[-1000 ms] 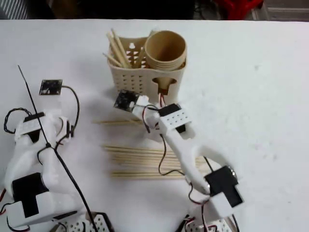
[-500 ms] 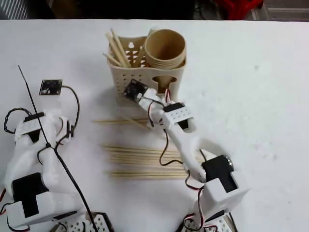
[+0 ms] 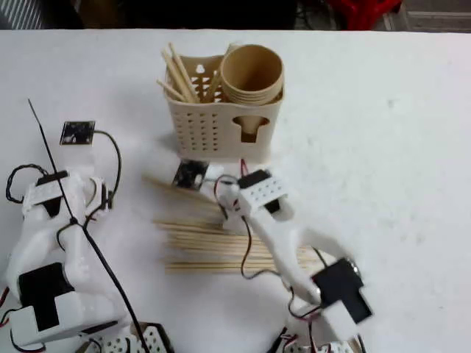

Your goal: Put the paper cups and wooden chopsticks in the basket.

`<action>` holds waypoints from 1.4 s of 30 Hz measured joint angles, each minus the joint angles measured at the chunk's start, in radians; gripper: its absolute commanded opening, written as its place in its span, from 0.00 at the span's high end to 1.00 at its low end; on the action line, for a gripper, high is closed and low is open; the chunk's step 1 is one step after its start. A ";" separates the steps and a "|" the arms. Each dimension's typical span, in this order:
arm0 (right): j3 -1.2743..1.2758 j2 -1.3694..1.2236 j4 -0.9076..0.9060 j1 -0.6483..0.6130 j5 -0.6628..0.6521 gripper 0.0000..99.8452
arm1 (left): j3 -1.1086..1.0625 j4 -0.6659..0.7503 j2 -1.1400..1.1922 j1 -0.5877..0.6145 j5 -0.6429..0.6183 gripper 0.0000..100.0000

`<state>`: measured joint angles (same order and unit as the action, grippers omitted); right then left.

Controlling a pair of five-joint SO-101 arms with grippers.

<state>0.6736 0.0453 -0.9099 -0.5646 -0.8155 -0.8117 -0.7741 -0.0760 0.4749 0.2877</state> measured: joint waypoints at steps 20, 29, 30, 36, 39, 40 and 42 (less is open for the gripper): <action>-0.285 -0.123 -0.109 -0.074 0.000 0.81 | 0.000 0.000 0.000 0.000 0.000 0.85; -0.427 -0.371 -0.097 -0.064 0.000 0.99 | 0.000 0.000 0.000 0.000 0.000 0.85; -0.434 -0.376 -0.094 -0.058 0.000 0.98 | 0.000 0.000 0.000 0.000 0.000 0.85; -0.437 -0.353 -0.097 -0.041 0.063 0.98 | 0.000 0.000 0.000 0.000 0.000 0.85; -0.436 -0.295 -0.124 -0.038 0.091 0.98 | 0.000 0.000 0.000 0.000 0.000 0.85; -0.434 -0.269 -0.140 -0.035 0.089 0.98 | 0.000 0.000 0.000 0.000 0.000 0.85; -0.434 -0.215 -0.167 -0.034 0.095 0.98 | 0.000 0.000 0.000 0.000 0.000 0.85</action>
<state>0.2394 -0.1695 -1.0771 -0.5984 -0.7204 -0.8117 -0.7741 -0.0760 0.4749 0.2877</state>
